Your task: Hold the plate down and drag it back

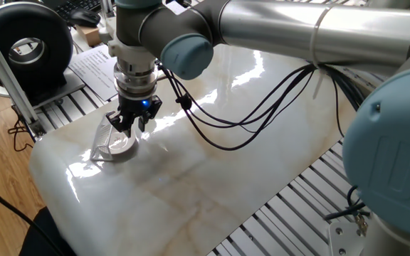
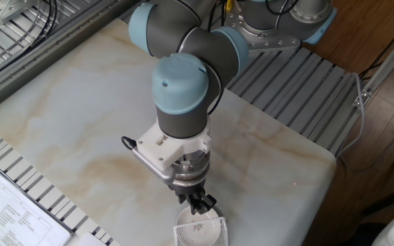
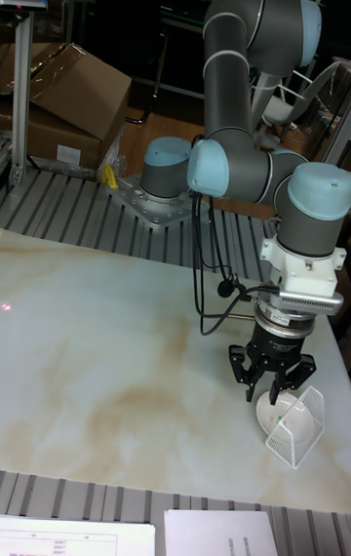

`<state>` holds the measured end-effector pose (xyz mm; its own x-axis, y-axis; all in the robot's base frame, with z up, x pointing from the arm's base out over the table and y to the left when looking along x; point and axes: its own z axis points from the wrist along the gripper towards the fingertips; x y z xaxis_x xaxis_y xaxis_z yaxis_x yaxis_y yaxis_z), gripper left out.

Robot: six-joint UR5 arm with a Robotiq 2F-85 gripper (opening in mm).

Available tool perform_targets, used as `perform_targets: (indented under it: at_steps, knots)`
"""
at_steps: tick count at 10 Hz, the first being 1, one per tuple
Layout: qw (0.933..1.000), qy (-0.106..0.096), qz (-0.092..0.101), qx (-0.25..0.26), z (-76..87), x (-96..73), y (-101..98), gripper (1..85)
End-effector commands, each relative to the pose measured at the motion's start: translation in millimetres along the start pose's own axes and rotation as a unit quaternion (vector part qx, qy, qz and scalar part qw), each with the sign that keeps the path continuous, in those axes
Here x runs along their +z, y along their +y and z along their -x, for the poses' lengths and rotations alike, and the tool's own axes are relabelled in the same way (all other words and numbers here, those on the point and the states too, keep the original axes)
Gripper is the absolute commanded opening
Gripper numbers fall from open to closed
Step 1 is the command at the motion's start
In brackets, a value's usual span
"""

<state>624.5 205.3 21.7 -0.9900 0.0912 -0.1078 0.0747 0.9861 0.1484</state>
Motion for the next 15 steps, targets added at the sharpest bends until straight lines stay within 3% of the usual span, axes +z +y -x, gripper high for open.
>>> perform_targets:
  at_steps: [1, 6, 10, 11, 15]
  knots:
    - [1.0, -0.004, 0.003, 0.005, 1.0, 10.8, -1.5, 38.7]
    - [0.9999, -0.002, 0.011, 0.01, 0.1, 12.0, 2.6, 36.0]
    - [0.9999, 0.001, 0.008, 0.009, -1.6, 8.4, -0.9, 15.3]
    - [0.9999, 0.004, 0.004, 0.009, -2.2, 6.5, -3.1, 1.0]
    - [0.9998, 0.001, -0.011, -0.019, -0.9, 2.8, -13.3, 1.0]
